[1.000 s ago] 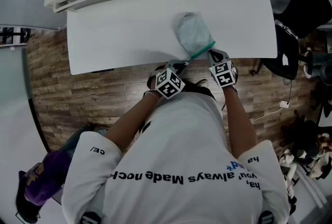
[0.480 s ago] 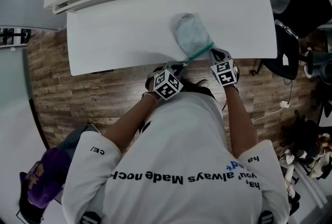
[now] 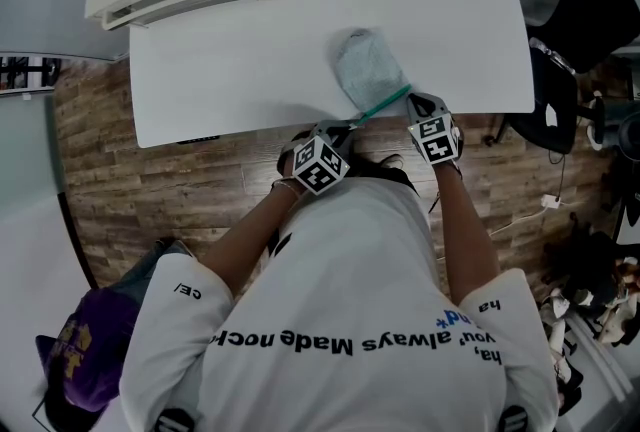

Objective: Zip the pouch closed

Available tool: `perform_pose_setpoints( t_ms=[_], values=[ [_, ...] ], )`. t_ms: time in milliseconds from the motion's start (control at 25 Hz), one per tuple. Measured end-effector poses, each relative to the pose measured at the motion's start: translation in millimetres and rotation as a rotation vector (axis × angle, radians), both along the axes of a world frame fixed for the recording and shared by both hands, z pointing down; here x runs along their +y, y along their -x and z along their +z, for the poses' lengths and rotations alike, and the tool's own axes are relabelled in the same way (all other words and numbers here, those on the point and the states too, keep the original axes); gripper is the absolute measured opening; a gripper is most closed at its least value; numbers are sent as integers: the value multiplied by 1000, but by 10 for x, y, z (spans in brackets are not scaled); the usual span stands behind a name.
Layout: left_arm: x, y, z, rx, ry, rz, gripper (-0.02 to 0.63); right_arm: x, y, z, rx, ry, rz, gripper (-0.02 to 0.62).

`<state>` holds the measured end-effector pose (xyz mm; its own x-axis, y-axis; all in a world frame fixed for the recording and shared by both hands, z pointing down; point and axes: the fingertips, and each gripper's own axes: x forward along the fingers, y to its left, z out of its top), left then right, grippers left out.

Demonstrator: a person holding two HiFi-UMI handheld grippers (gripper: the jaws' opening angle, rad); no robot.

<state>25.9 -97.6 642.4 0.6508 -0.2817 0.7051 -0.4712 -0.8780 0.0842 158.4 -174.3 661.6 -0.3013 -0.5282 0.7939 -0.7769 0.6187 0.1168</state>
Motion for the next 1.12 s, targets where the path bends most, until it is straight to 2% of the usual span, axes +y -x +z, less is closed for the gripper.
perform_pose_setpoints(
  t_ms=[200,320,560,680,840,1120],
  values=[
    [-35,55,23,-9,-3,-1,25,10,16,32,-4,9,3,11],
    [-162,115,4,-13,-17,-35,26,-11,32,19,-37,13,27,14],
    [-394,155,-99,-10,-43,-60,28,-76,17,-73,-83,7,54,52],
    [-454,172,-177,12,-53,-83,31,-74,9,-151,-91,-3,56,52],
    [-475,203,-324,58,-48,-106,87,-64,17,-338,-119,-28,64,52],
    [-525,209,-782,164,-104,-154,89,-102,99,-865,-171,-132,50,51]
  ],
)
